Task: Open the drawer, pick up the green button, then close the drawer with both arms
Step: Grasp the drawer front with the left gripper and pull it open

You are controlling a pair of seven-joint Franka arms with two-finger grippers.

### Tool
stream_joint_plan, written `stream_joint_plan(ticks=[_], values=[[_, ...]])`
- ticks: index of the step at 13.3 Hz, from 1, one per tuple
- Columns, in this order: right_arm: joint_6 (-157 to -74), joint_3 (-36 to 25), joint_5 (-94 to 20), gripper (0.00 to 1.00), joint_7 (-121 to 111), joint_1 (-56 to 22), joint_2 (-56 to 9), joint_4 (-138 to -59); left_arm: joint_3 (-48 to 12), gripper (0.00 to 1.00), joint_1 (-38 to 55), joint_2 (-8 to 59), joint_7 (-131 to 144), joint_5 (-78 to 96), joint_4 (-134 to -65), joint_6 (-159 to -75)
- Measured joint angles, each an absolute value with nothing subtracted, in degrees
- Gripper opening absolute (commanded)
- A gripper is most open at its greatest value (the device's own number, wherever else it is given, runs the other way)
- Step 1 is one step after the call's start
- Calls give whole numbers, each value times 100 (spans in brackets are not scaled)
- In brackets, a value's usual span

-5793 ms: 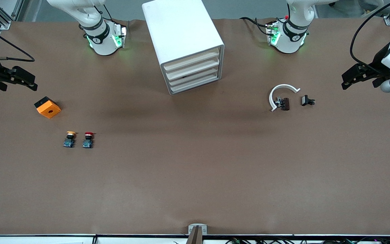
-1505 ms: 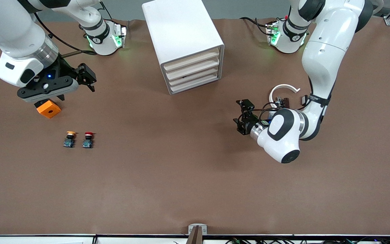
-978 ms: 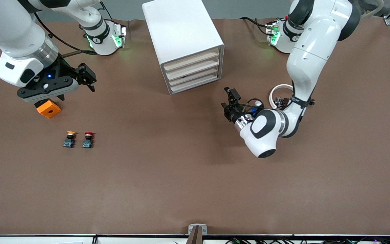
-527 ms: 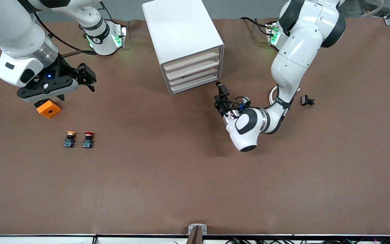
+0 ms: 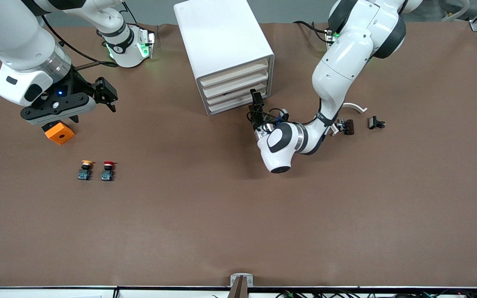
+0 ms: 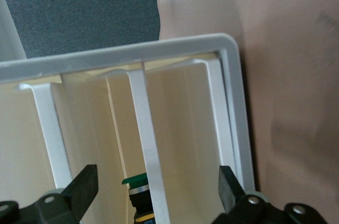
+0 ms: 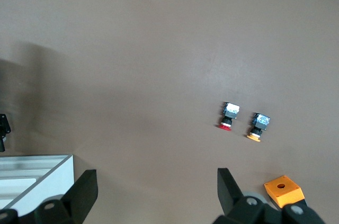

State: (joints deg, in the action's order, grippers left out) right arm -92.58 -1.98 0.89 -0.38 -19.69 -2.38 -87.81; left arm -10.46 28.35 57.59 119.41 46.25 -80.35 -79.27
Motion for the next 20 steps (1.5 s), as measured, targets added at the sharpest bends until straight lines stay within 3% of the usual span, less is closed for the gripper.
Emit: stream_joint_plan(ticks=[2, 15, 20], values=[[-9258, -198, 90, 100, -38, -1969, -238, -8781, -1044, 87, 2884, 5761, 11942, 4724, -8035, -7931], [-9312, -256, 90, 100, -35, -1965, -240, -8777, -1035, 78, 3025, 5889, 12061, 4939, -8016, -8215], [-9192, -281, 99, 100, -35, -1961, -240, -8771, -1037, 51, 3099, 5889, 12163, 4943, -7997, -8215]])
